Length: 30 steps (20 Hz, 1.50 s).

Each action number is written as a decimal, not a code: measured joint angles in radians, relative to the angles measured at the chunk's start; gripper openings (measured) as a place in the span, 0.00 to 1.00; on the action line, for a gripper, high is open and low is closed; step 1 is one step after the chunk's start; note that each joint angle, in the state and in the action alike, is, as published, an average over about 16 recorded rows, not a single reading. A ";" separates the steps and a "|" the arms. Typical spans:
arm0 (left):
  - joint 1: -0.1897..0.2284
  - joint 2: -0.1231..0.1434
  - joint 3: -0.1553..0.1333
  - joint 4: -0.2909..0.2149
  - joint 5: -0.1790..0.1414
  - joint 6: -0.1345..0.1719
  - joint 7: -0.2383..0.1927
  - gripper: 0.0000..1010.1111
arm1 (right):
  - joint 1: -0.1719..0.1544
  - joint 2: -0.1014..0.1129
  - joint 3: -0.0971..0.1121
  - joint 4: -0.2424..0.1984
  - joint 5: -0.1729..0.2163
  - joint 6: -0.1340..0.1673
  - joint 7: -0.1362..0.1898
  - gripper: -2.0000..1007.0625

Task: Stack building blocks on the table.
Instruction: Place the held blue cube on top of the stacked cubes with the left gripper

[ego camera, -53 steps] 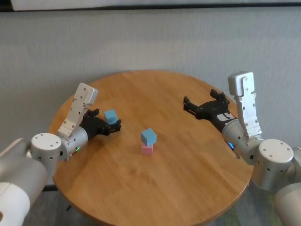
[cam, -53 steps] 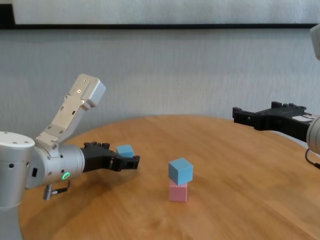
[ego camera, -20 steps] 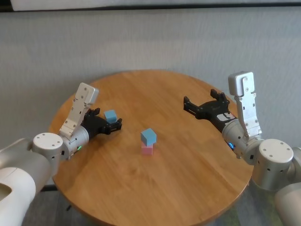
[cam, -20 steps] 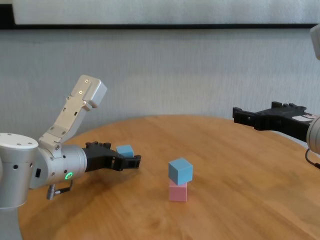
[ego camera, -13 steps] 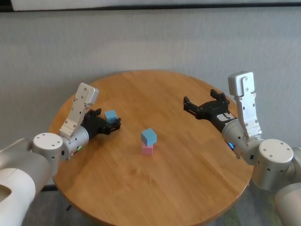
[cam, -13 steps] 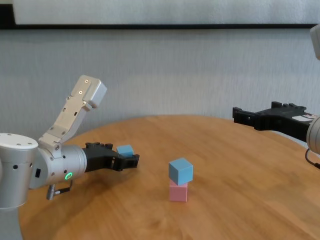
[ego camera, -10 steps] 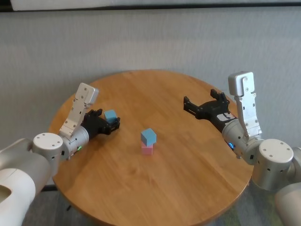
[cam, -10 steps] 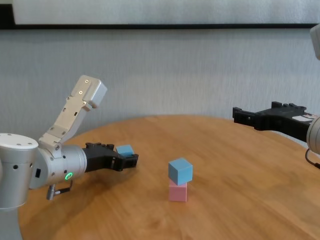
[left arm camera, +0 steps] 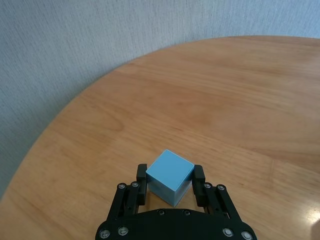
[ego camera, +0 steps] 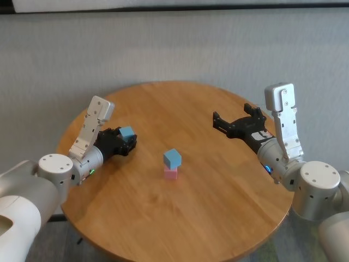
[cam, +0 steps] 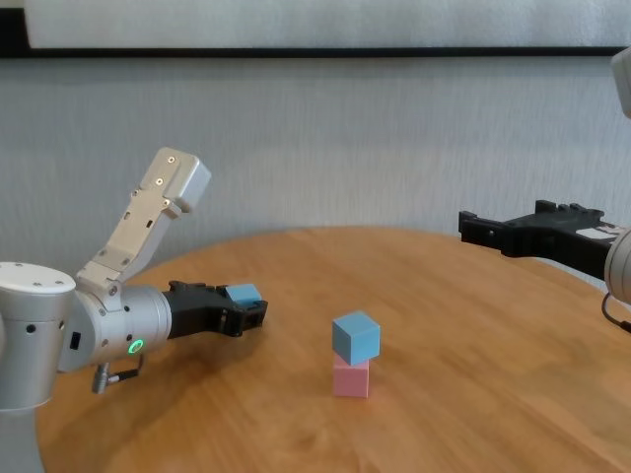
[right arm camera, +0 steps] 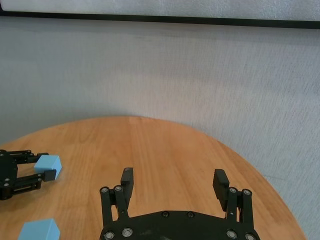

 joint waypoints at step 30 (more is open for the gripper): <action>-0.029 0.026 0.029 0.038 0.036 -0.003 0.030 0.55 | 0.000 0.000 0.000 0.000 0.000 0.000 0.000 1.00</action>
